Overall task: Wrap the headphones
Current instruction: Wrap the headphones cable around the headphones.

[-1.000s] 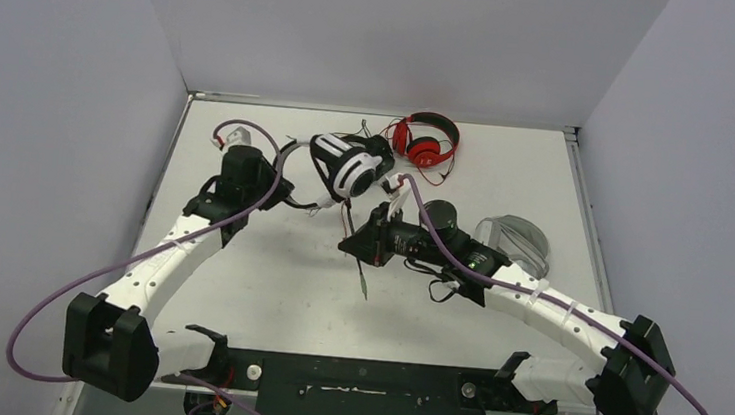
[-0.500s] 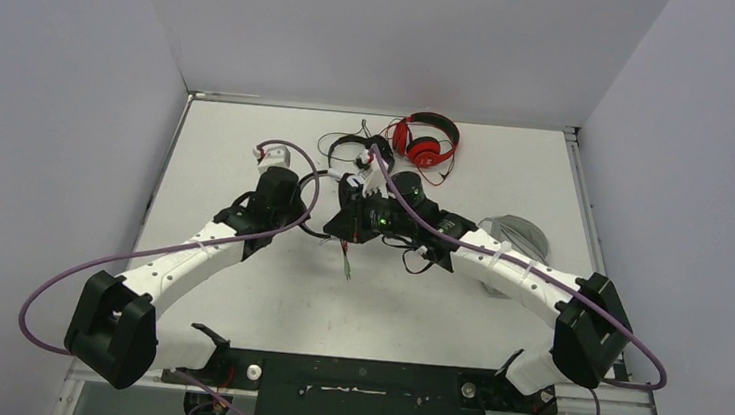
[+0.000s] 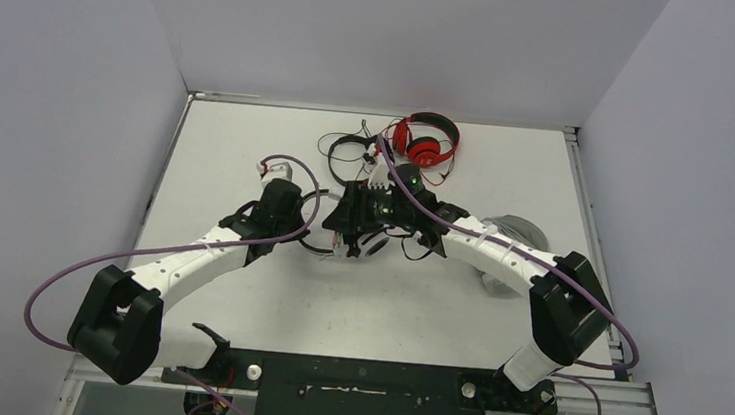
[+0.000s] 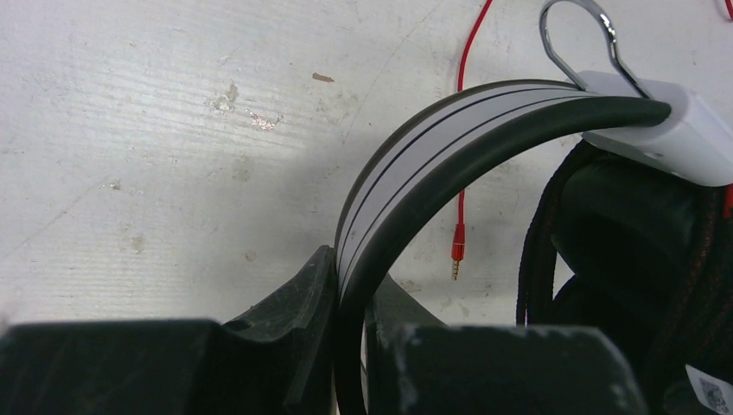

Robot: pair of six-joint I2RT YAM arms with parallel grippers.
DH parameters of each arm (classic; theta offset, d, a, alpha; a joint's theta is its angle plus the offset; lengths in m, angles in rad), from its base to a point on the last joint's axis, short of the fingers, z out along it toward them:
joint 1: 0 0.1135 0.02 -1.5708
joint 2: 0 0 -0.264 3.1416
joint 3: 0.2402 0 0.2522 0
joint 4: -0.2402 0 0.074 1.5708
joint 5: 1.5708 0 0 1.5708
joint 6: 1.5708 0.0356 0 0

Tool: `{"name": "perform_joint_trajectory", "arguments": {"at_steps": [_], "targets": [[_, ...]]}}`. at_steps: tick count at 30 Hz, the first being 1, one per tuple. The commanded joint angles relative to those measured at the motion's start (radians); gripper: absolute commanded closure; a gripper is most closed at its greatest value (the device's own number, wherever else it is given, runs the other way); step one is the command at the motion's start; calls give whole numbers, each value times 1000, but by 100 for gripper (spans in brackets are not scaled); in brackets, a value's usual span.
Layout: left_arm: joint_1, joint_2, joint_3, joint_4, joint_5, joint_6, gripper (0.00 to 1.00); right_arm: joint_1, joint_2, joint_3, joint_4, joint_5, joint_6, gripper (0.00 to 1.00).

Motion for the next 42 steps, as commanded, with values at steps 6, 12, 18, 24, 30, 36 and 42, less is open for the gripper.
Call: {"name": "perform_joint_trajectory", "arguments": {"at_steps": [6, 12, 18, 24, 30, 36, 42], "targets": [[-23, -39, 38, 95, 211, -63, 100, -24, 7, 32, 127, 45, -13, 29], [-23, -29, 38, 104, 241, -84, 100, -23, 0, 29, 130, 34, -22, 14], [-23, -27, 52, 101, 245, -96, 100, -24, -3, 31, 115, 37, -36, 16], [-21, -26, 70, 77, 245, -111, 100, -24, -3, 58, 67, 24, -67, 30], [-21, 32, 145, -57, 213, -130, 100, -20, -6, 128, -49, 32, -151, 43], [-21, 70, 183, -102, 205, -132, 100, -18, -14, 162, -100, 36, -187, 56], [-21, 106, 206, -132, 194, -118, 100, -20, -38, 166, -107, 33, -203, 56]]}}
